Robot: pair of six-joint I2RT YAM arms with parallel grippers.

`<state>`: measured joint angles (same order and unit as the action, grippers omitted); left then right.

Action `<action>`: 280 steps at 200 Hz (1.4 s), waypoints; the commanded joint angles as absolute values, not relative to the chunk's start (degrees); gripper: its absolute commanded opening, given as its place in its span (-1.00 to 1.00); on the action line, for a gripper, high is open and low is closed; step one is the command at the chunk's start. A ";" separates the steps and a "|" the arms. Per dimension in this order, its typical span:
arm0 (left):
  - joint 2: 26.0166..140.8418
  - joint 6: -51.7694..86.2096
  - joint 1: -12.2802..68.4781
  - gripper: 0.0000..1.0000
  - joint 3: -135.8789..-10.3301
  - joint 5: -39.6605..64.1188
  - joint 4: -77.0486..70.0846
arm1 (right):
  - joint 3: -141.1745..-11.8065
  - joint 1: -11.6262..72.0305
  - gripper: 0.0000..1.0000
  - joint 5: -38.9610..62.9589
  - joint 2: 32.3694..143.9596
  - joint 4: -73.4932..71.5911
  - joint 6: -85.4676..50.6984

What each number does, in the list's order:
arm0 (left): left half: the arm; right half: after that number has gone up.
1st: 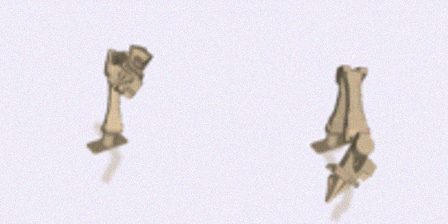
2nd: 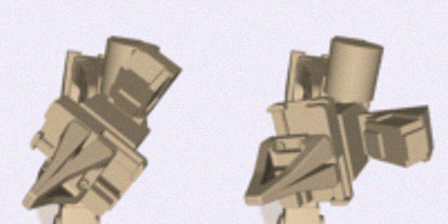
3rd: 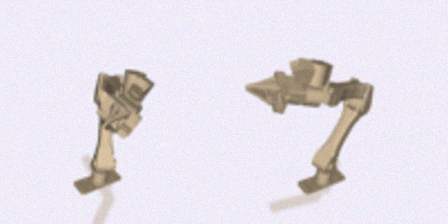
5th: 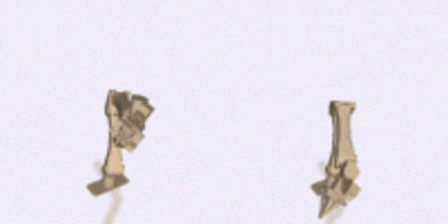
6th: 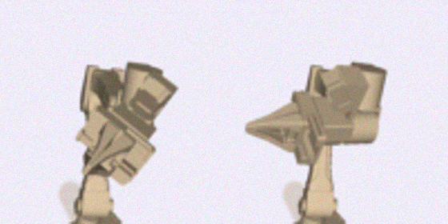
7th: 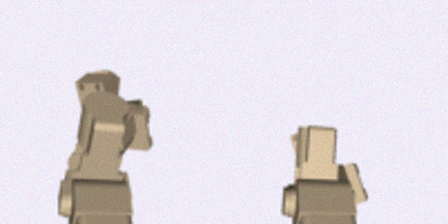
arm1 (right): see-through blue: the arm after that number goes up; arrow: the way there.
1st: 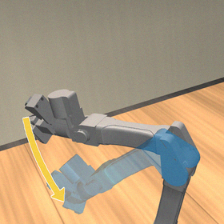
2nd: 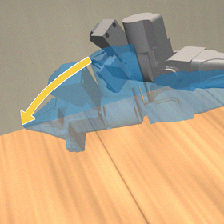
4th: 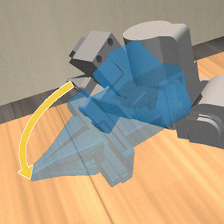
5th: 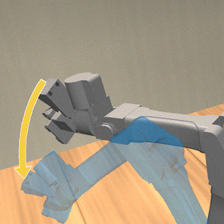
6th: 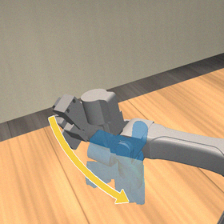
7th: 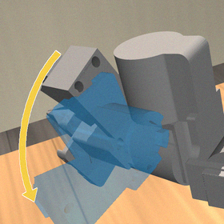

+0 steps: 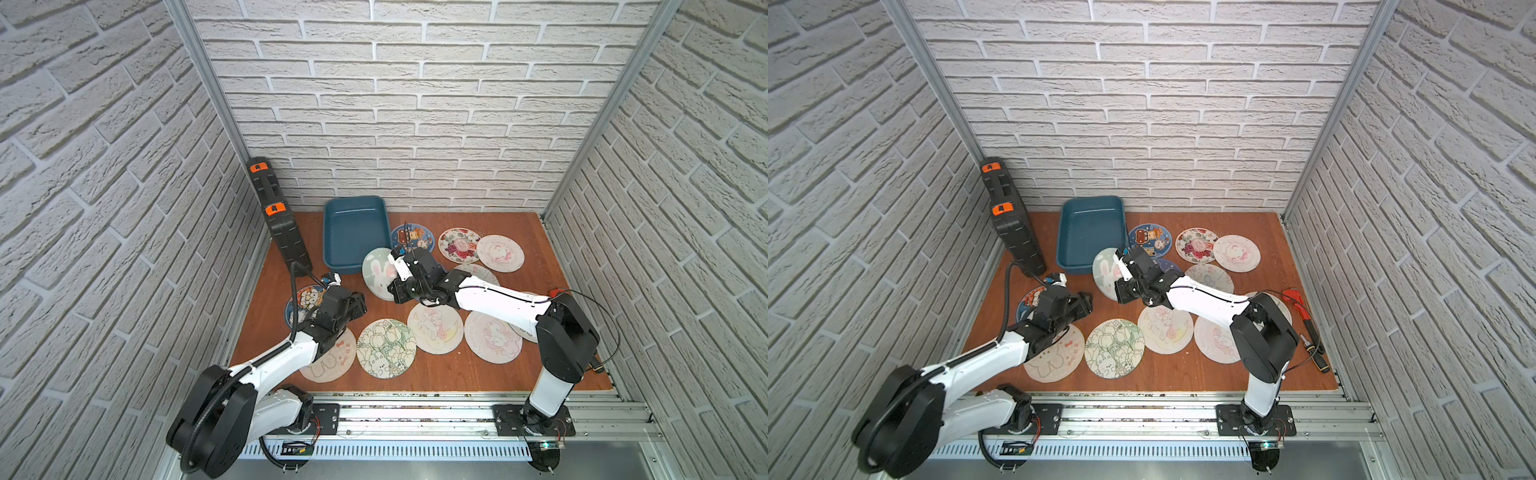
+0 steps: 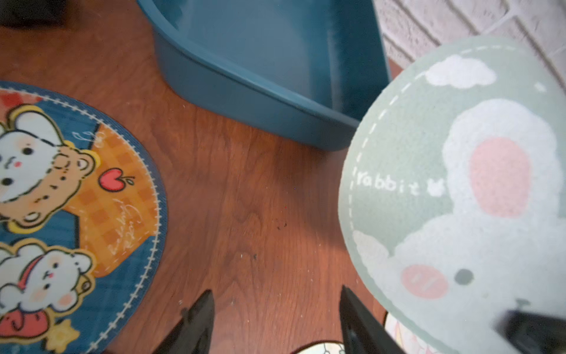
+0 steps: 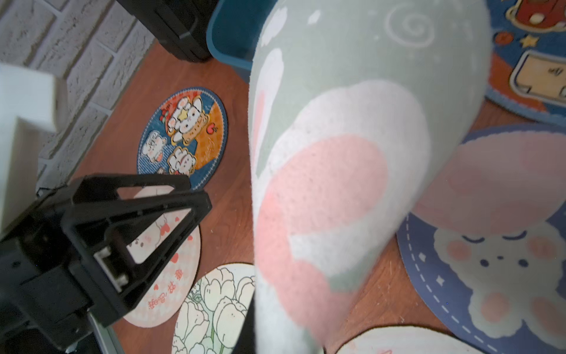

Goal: Put the coasters into the storage box
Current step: Pick up the coaster from the center of the board, then place the coaster in the storage box.

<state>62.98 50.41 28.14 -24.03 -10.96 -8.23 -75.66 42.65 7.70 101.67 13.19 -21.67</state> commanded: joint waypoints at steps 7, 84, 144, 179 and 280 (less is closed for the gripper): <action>57.24 47.72 28.44 0.63 -21.29 -16.29 -11.51 | -82.36 42.90 -0.88 5.85 102.05 14.53 -18.83; 49.89 45.58 28.30 0.96 -19.31 -16.44 -10.70 | -101.84 42.32 -0.88 2.72 119.27 12.62 -17.04; 46.61 44.30 28.22 0.96 -18.13 -16.92 -11.03 | -115.55 39.88 -0.88 4.82 133.46 11.60 -19.88; 45.36 43.95 27.94 0.96 -18.19 -17.08 -9.74 | -118.40 38.10 -0.88 7.35 136.83 7.63 -23.48; 43.85 43.85 26.54 0.96 -17.39 -18.90 -9.88 | -135.84 36.76 -0.75 6.34 148.31 16.92 -20.85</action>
